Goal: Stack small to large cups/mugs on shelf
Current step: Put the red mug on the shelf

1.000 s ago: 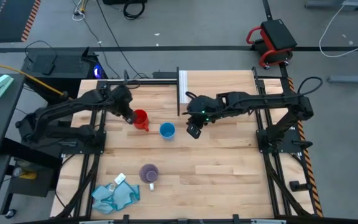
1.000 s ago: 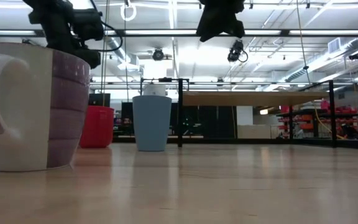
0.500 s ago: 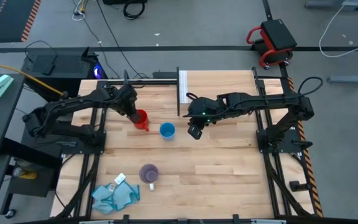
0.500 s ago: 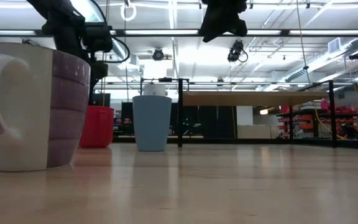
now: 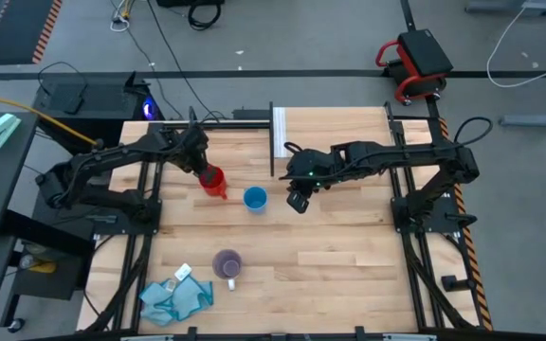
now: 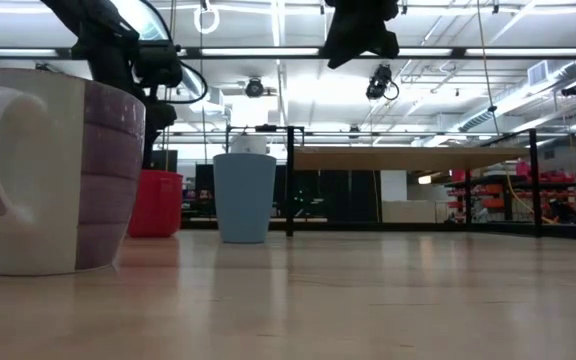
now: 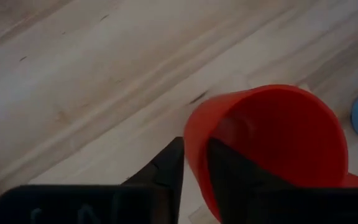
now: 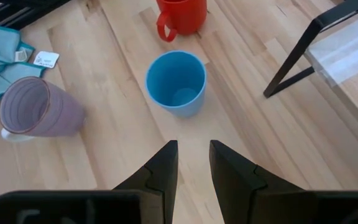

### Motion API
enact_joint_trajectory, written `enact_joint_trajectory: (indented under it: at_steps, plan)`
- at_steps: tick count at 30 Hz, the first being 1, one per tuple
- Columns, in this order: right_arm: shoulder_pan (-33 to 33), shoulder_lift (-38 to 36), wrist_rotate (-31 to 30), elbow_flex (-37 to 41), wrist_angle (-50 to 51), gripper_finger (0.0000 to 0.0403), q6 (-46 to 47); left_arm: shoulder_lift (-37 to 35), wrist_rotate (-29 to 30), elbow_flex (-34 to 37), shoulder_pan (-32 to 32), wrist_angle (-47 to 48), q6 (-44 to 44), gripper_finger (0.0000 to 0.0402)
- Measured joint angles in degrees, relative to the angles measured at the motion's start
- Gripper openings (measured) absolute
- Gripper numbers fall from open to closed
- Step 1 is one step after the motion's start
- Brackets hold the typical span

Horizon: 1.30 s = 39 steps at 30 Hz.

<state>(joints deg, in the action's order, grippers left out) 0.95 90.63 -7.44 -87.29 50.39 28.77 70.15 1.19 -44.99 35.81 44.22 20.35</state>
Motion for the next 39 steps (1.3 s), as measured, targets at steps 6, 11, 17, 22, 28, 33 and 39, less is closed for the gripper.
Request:
enact_joint_trajectory:
  at_steps: [6, 11, 17, 22, 28, 33, 39]
  plan:
    - [0.0, 0.0, 0.0, 0.0, 0.7, 0.01, 0.0, 0.0, -0.1, 0.0, 0.0, -0.2, 0.1, 0.0019]
    - [0.0, 0.0, 0.0, 0.0, 2.5, 0.01, 0.2, 0.0, -2.4, -2.9, 0.0, 0.2, 0.1, 0.0013]
    - [0.0, -1.2, 0.0, 0.1, 5.6, 0.01, 0.3, 0.0, -4.0, -12.3, -0.6, 2.6, -0.7, 0.0008]
    - [0.0, -3.5, -1.2, 0.1, 8.0, 0.01, 1.3, 0.6, -4.0, -23.3, -2.4, 6.0, -4.1, 0.0007]
    - [-0.1, -8.0, -4.6, 0.1, 10.3, 0.01, 1.3, 6.1, -3.2, -38.2, -3.5, 11.2, -6.8, 0.0007]
    - [-0.1, -11.9, -8.5, 0.0, 12.4, 0.01, 1.3, 15.0, -1.8, -51.9, -4.4, 16.2, -10.7, 0.0007]
    - [-0.1, -14.8, -12.3, 0.0, 18.6, 0.01, 4.0, 27.1, -1.8, -66.1, -5.0, 20.3, -14.2, 0.0007]
